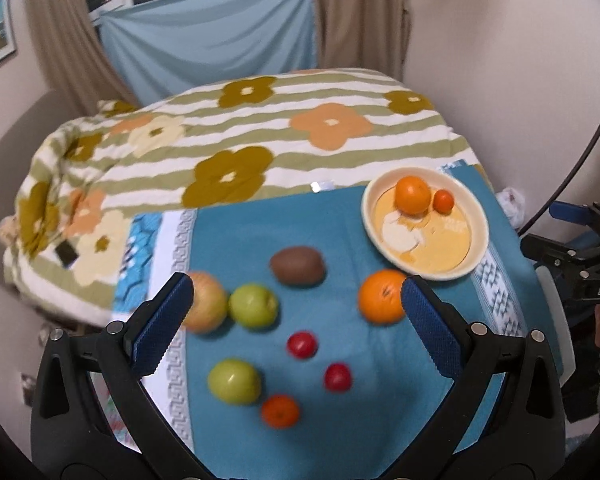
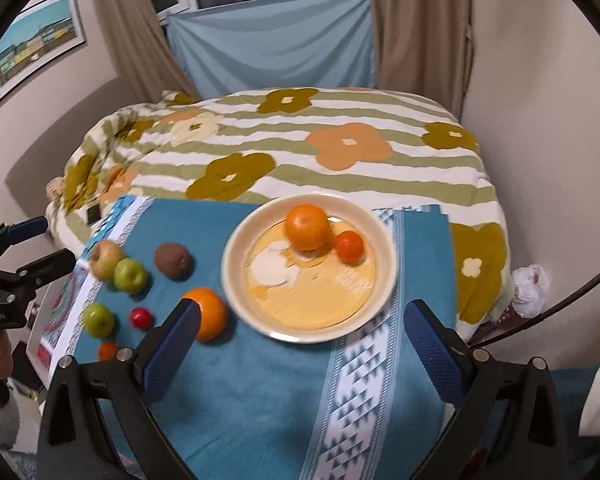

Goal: Organize fruits
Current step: 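Move both tools back toward the remaining fruits, then grasp the green apple with the left tool while the right tool grasps a red tomato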

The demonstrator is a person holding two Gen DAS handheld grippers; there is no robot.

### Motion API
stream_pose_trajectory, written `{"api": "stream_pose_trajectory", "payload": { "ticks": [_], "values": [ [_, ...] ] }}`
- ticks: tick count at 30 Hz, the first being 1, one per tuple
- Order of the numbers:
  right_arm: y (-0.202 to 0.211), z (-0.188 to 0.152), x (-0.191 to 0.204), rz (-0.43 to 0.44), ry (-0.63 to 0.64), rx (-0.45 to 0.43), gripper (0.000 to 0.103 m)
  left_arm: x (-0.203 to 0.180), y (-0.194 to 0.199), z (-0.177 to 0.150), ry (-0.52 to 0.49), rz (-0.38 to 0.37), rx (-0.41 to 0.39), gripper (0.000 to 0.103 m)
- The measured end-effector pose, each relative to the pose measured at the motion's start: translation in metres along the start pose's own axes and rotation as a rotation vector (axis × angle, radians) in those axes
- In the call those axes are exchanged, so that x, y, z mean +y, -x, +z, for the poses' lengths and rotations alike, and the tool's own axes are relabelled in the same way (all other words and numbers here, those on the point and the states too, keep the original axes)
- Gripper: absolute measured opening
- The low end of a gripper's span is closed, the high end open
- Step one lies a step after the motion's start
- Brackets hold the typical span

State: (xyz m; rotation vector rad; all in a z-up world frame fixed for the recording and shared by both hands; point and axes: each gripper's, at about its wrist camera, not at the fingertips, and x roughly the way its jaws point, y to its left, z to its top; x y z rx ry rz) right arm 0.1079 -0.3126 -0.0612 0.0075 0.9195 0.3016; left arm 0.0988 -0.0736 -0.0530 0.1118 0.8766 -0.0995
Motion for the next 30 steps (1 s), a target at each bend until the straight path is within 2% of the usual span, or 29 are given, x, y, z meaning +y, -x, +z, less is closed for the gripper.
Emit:
{"api": "stream_pose_trajectory", "payload": {
  "ticks": [7, 12, 16, 20, 30],
  "values": [
    [-0.001, -0.016, 0.036, 0.044, 0.017, 0.021, 0.101, 0.022, 0.016, -0.036, 0.01, 0.068, 0.039, 0.103],
    [-0.008, -0.029, 0.062, 0.063, 0.045, 0.031, 0.101, 0.042, 0.013, -0.06, 0.014, 0.073, 0.08, 0.103],
    [-0.018, -0.039, 0.084, 0.074, 0.062, 0.041, 0.101, 0.058, -0.001, -0.077, -0.015, 0.025, 0.081, 0.103],
    [-0.033, -0.05, 0.106, 0.051, 0.07, 0.059, 0.101, 0.077, -0.026, -0.086, -0.015, -0.052, 0.121, 0.103],
    [-0.069, -0.071, 0.141, 0.016, -0.01, 0.125, 0.101, 0.094, -0.08, -0.1, -0.048, -0.178, 0.208, 0.103]
  ]
}}
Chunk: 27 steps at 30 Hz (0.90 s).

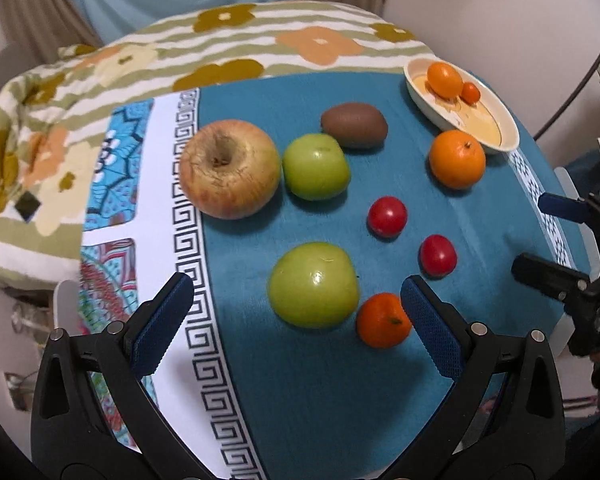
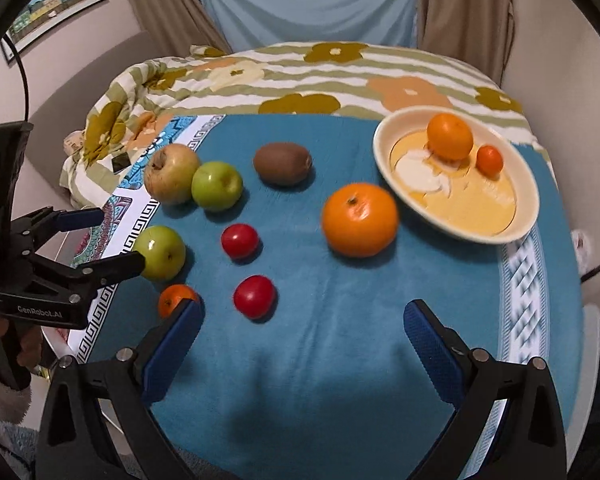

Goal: Organize fruits
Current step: 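Grasp the green apple with the left tool while the right tool grasps a red tomato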

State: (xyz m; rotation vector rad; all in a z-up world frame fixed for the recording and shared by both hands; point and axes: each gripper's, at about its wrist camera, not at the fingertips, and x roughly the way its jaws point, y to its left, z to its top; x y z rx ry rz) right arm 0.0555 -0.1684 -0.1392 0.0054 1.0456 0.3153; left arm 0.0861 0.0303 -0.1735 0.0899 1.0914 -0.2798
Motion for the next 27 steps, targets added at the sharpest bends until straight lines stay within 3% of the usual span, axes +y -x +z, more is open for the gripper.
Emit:
{"api": "stream_pose_trajectory", "payload": {
  "ticks": [6, 12, 17, 21, 27],
  "values": [
    [-0.015, -0.004, 0.012, -0.013, -0.05, 0.019, 0.1, 0.007, -0.024, 0.001, -0.016, -0.063, 0.044, 0.097],
    [-0.025, -0.008, 0.023, -0.027, -0.079, 0.035, 0.097, 0.009, -0.038, -0.001, -0.022, -0.12, 0.078, 0.081],
    [-0.033, -0.008, 0.03, -0.023, -0.084, 0.056, 0.084, 0.007, -0.039, -0.001, -0.028, -0.189, 0.087, 0.062],
    [-0.04, -0.007, 0.032, -0.016, -0.091, 0.066, 0.076, -0.001, -0.037, -0.003, -0.091, -0.163, 0.086, 0.062],
    [-0.048, -0.005, 0.036, -0.023, -0.087, 0.069, 0.069, 0.008, -0.033, -0.006, -0.088, -0.155, 0.09, 0.062]
  ]
}}
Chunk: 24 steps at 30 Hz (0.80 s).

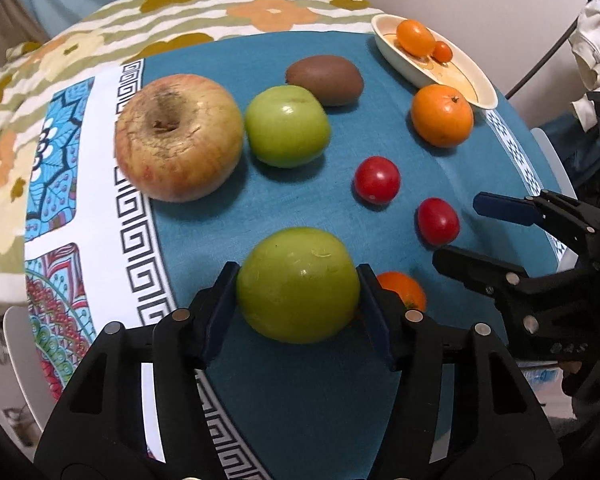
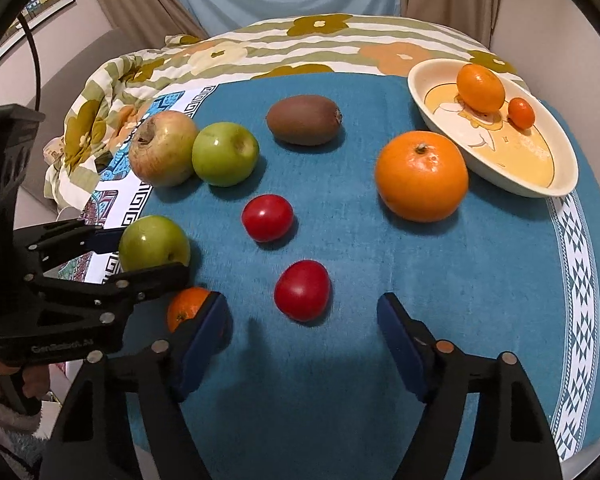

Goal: Organize fruits
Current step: 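Grasp the green apple with the left tool while the right tool grasps a red tomato, then lift and carry the green apple with the left tool while the right tool carries the tomato to the bowl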

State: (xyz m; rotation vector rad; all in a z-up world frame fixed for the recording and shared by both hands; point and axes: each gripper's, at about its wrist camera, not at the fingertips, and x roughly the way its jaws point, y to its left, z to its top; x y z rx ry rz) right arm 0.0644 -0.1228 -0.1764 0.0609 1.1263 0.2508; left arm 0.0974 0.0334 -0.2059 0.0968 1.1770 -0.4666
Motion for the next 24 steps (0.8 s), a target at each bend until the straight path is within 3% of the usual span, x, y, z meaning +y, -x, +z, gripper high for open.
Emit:
{"api": "stream_pose_trajectory", "payload": {
  "ticks": [6, 13, 16, 24],
  "values": [
    [-0.013, 0.0, 0.0, 0.005, -0.001, 0.026, 0.053, 0.011, 0.004, -0.005, 0.017, 0.013, 0.0, 0.062],
    [-0.016, 0.002, 0.003, -0.02, 0.02, 0.012, 0.043, 0.015, 0.007, -0.009, 0.024, 0.024, -0.004, 0.062],
    [-0.017, 0.003, 0.005, -0.045, 0.041, 0.007, 0.029, 0.016, 0.007, -0.009, 0.028, 0.03, -0.006, 0.062],
    [-0.003, 0.011, 0.005, -0.052, 0.03, -0.021, 0.029, 0.025, 0.025, -0.007, 0.056, 0.028, -0.036, 0.062]
  ]
}}
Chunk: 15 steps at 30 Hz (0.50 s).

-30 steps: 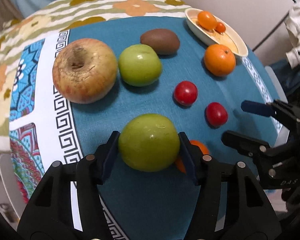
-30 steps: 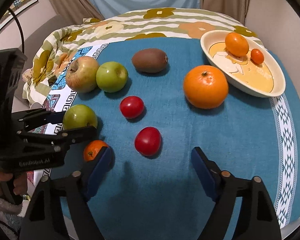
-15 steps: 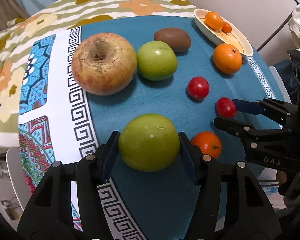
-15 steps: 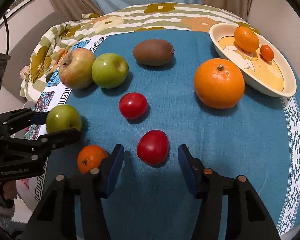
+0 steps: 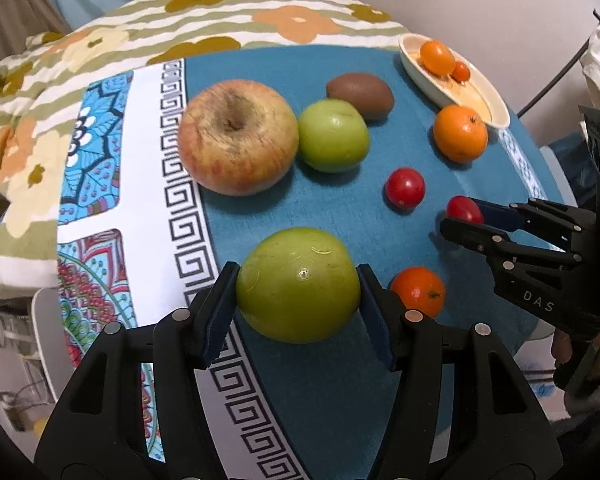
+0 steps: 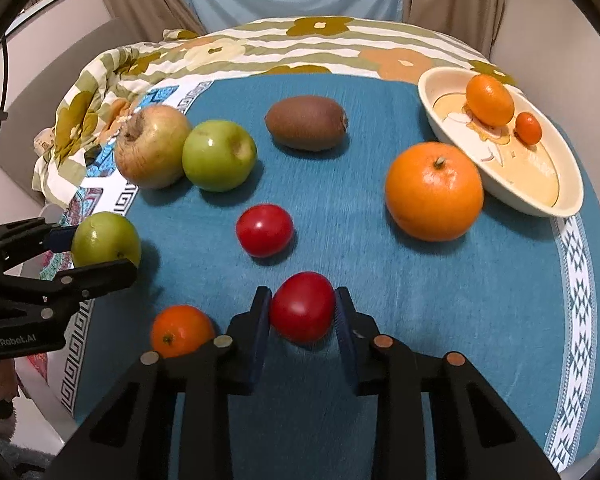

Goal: Organize fruits
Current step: 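Lift and carry the green apple with the left tool while the right tool carries the tomato to the bowl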

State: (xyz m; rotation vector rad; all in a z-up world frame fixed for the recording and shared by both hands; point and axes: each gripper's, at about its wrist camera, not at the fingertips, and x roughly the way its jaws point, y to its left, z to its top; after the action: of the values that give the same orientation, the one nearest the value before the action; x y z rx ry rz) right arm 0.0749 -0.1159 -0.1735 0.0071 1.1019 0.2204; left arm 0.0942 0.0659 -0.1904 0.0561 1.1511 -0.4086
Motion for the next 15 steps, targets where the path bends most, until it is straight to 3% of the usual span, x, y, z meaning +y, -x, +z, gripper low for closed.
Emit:
{"api": "stream_pose_trajectory", "payload": {
  "ticks": [15],
  "values": [
    [0.065, 0.029, -0.037, -0.018, -0.072, -0.125, 0.029, -0.02, 0.049, 0.048, -0.021, 0.006, -0.108, 0.062]
  ]
}}
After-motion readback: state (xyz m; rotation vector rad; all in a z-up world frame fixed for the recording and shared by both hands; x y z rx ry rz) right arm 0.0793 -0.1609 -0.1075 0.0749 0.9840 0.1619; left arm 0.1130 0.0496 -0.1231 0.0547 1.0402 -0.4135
